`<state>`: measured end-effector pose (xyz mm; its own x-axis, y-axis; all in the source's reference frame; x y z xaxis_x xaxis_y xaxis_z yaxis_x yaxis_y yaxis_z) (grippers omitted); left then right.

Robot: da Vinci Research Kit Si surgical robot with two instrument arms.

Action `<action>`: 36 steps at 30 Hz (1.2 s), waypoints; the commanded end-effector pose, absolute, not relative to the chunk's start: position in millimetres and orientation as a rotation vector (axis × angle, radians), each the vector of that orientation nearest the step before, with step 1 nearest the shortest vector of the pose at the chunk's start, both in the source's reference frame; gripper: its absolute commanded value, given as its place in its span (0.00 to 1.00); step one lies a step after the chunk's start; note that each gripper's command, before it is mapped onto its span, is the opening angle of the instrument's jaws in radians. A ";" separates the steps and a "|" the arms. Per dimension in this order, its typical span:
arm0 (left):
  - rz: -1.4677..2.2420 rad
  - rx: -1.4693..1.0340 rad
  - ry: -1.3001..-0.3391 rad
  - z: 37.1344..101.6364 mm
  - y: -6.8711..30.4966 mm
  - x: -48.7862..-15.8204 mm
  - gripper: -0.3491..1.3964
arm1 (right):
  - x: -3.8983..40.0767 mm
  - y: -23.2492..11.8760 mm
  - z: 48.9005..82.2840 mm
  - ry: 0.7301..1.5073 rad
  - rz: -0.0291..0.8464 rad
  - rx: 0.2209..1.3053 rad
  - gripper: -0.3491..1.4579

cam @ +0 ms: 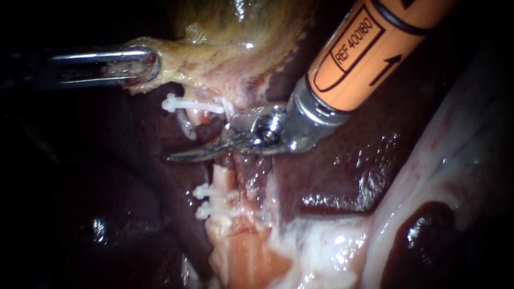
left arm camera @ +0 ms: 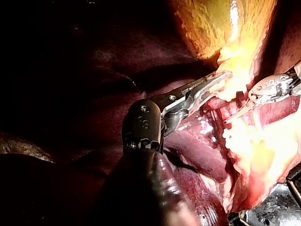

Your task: Go back from the cut left tube

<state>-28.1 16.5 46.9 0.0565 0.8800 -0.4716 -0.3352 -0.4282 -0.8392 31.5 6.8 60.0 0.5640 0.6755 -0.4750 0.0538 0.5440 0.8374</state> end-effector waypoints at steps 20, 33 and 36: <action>1.567 -1.346 -0.601 47.0 16.5 -28.0 0.00 | 31.7 5.9 58.7 1.047 0.549 0.820 0.98; 1.567 -1.347 -0.602 47.0 16.5 -27.8 0.00 | 21.4 4.5 52.6 1.092 0.417 0.378 0.98; 1.567 -1.346 -0.601 47.0 16.5 -27.9 0.00 | 18.2 5.3 51.5 1.077 0.412 0.341 0.98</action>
